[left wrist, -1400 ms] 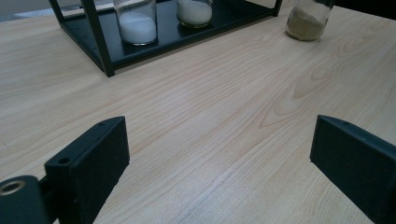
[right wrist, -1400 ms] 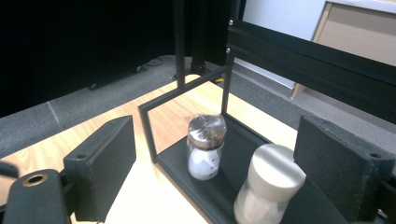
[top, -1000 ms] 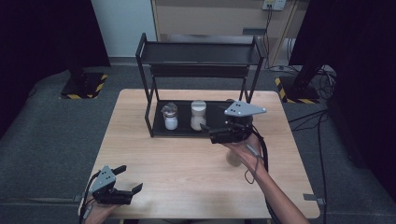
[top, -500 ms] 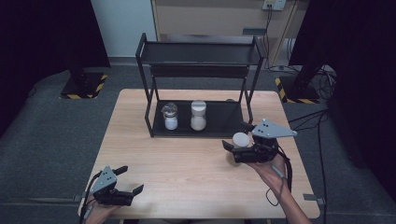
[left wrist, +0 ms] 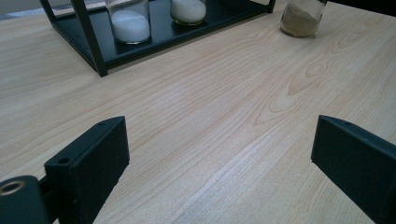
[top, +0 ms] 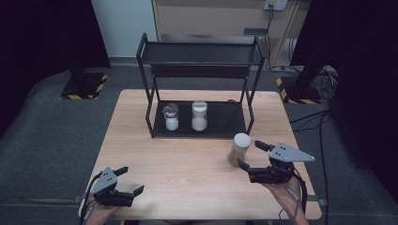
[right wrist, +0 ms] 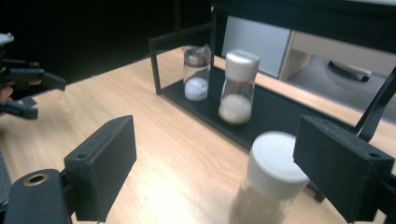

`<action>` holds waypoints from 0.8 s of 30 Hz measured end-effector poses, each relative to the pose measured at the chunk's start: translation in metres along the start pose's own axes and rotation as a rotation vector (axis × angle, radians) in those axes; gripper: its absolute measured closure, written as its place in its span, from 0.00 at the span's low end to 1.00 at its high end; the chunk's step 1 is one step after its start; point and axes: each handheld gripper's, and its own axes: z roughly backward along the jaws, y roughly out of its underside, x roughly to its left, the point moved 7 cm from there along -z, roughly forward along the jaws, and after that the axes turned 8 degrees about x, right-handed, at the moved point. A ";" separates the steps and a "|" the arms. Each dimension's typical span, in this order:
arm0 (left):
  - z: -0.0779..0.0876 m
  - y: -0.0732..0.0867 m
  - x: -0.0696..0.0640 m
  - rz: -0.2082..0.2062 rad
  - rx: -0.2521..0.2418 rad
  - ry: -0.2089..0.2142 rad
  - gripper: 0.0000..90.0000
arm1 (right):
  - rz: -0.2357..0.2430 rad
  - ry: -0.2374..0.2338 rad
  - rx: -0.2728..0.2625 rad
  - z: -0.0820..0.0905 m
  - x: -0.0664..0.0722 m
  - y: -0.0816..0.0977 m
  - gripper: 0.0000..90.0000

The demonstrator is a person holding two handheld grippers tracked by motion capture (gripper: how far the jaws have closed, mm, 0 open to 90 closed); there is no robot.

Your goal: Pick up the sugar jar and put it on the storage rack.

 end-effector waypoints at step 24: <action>-0.001 0.000 0.000 -0.002 0.008 0.005 0.04 | -0.137 0.031 0.045 0.006 -0.004 0.089 0.15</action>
